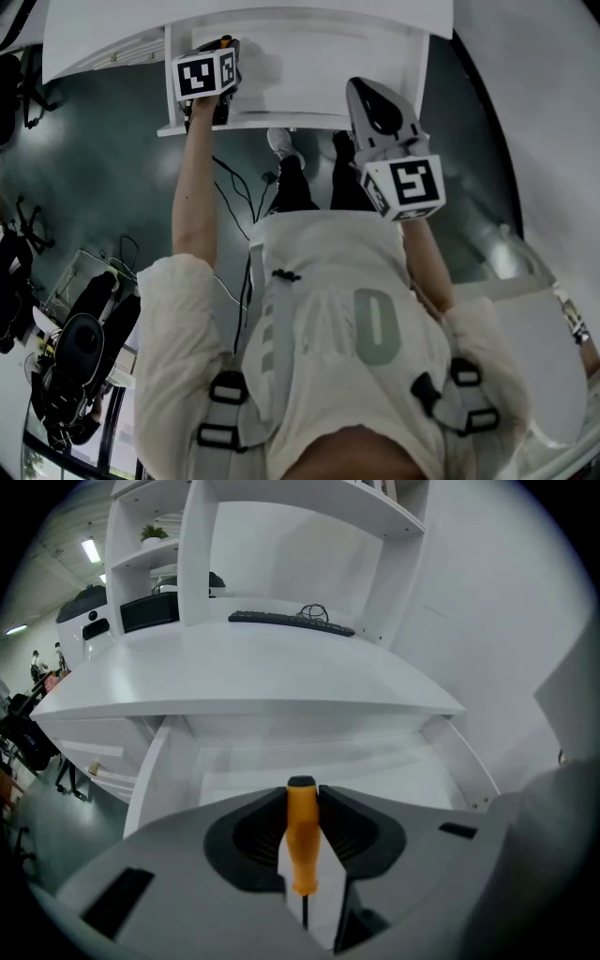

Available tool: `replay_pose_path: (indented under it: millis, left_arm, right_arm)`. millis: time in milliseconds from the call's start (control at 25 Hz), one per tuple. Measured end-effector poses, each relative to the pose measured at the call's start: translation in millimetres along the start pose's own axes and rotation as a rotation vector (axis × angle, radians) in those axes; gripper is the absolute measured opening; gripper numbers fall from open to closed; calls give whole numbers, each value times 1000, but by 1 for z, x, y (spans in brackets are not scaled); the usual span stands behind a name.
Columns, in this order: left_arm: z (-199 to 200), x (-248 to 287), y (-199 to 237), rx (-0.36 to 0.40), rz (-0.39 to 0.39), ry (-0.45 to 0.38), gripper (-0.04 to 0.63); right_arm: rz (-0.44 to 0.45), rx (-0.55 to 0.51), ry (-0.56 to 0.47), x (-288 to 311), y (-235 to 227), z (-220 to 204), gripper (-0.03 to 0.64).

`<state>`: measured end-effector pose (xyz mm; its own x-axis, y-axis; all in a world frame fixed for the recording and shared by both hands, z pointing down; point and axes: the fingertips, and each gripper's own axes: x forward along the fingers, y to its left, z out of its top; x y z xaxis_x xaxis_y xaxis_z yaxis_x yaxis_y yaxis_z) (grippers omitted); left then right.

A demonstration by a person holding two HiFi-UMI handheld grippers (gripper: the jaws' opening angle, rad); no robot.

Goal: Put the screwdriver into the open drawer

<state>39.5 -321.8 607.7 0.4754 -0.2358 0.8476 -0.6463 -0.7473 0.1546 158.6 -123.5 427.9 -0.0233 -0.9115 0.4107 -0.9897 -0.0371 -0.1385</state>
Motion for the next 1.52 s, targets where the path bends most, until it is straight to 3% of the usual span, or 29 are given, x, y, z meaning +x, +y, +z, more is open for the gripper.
replay_pose_path:
  millis: [1160,1520]
  left_arm:
    - [-27,43,9,8,23,138,109]
    - [-28,43,5,78,13,131,117]
  right_arm:
    - [4,-22,26,5,-9,0,5]
    - [12,-25,22,3,-8,-1,5]
